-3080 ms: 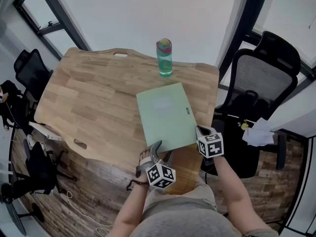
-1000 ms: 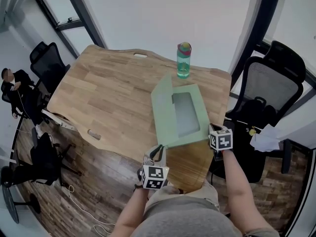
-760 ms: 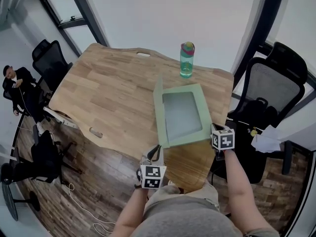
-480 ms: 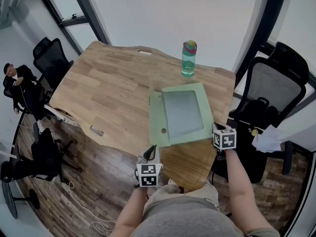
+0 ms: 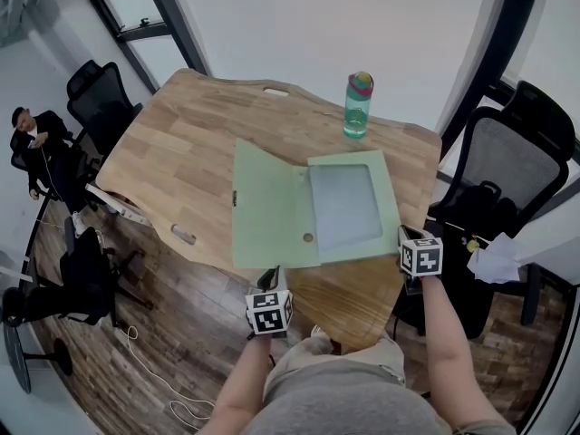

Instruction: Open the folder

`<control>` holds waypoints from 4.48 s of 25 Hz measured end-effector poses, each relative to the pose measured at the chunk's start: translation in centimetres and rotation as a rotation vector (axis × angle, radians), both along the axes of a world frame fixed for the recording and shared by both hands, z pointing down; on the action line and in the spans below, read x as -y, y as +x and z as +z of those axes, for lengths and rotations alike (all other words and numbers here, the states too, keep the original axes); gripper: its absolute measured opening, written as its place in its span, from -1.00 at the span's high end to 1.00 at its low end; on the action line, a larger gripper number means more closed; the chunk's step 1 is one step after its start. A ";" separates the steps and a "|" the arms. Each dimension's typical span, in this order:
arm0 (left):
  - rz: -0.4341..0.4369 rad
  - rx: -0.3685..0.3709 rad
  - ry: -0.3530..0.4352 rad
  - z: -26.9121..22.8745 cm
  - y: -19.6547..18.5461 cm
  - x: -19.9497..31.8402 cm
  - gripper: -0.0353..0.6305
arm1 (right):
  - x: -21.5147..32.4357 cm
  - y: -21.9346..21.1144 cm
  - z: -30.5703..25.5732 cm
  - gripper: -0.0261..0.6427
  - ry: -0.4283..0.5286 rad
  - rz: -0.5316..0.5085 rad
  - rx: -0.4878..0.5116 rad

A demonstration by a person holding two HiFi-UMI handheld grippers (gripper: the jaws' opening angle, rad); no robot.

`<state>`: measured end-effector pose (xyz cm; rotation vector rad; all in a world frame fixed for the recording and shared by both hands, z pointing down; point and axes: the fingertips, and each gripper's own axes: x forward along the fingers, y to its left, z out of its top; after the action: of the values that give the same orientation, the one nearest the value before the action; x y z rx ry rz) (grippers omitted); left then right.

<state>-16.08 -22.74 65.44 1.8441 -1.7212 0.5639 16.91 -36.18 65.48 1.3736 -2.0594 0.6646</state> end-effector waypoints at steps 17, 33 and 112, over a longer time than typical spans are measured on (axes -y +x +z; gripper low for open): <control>-0.124 -0.035 -0.146 5.4 -2.9 -0.3 0.56 | 0.0 0.0 0.1 0.91 0.000 -0.005 -0.026; -0.187 -0.035 -0.223 6.8 -3.5 0.8 0.53 | 0.0 0.3 0.1 0.91 -0.001 0.028 -0.040; 0.112 -0.247 0.147 -10.6 11.7 -20.2 0.88 | -33.5 -6.8 -13.0 0.91 0.252 -0.135 0.271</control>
<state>-4.36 -2.49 54.83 2.0279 -1.5381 0.2441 10.10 -2.71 52.45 1.3214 -2.4988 0.5739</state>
